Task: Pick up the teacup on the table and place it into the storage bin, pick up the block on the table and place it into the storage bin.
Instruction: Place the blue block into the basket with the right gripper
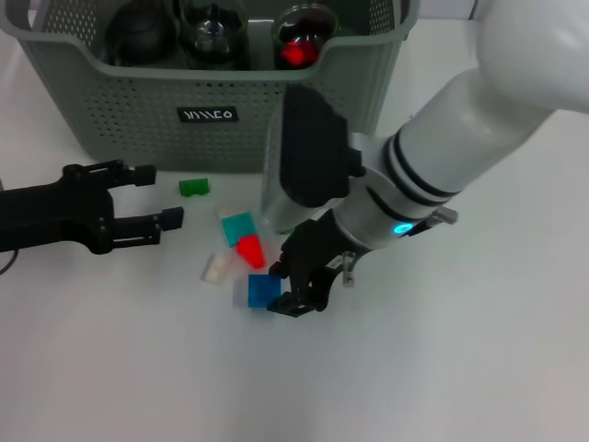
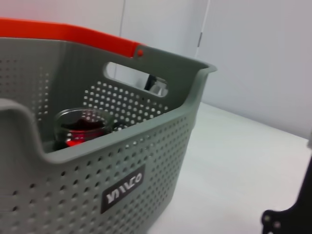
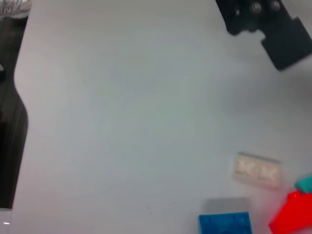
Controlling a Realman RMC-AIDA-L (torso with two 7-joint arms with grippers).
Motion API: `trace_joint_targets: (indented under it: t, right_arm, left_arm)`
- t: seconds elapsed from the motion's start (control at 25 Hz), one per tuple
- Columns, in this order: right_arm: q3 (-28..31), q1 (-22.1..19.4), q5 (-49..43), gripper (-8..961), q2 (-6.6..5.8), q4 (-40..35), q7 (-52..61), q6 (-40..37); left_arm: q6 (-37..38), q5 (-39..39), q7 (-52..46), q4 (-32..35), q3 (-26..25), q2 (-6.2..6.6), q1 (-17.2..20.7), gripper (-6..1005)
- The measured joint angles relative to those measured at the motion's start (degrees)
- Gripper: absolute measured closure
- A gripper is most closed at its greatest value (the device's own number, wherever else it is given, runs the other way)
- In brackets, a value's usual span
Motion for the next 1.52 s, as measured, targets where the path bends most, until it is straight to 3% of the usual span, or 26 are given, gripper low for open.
trace_joint_targets:
  t: [0.32,0.44,0.6,0.72,0.88,1.0,1.12,1.52]
  right_arm:
    - [16.3,-8.5,-6.7,529,-0.18,-14.6,1.8,-15.3]
    - [25.0,-9.0,-5.0,529,-0.16,-20.6,2.8,-22.3]
    - [37.5,-6.4,-1.1,529,-0.23,-29.6,7.9,-31.3]
    - [49.6,-1.7,2.7,529,-0.35,-33.5,11.9,-35.9]
    - [60.9,5.7,4.1,529,-2.05,-32.2,12.8,-35.8]
    - [61.4,9.4,-2.5,530,-3.64,-27.7,11.5,-30.1]
    - [60.3,12.4,-11.4,530,-3.97,-21.1,8.5,-23.8]
    - [47.3,13.9,-29.3,530,-1.35,-1.3,5.7,2.5]
  left_arm:
    - [0.5,0.3,0.0,0.2,-3.4,0.73,1.8,204]
    - [0.6,0.3,0.0,0.2,-4.0,0.74,2.1,204]
    - [0.8,0.3,0.0,0.2,-4.2,0.66,2.5,203]
    - [0.8,0.4,0.2,0.2,-4.3,0.59,2.8,202]
    - [1.0,0.3,0.8,-0.1,-4.0,0.25,2.7,202]
    - [1.7,0.3,1.0,-0.8,-3.8,0.04,1.7,202]
    - [3.1,0.4,2.0,-1.7,-3.5,-0.43,0.3,202]
    - [3.9,0.4,3.5,-2.6,-2.2,-1.37,-2.7,202]
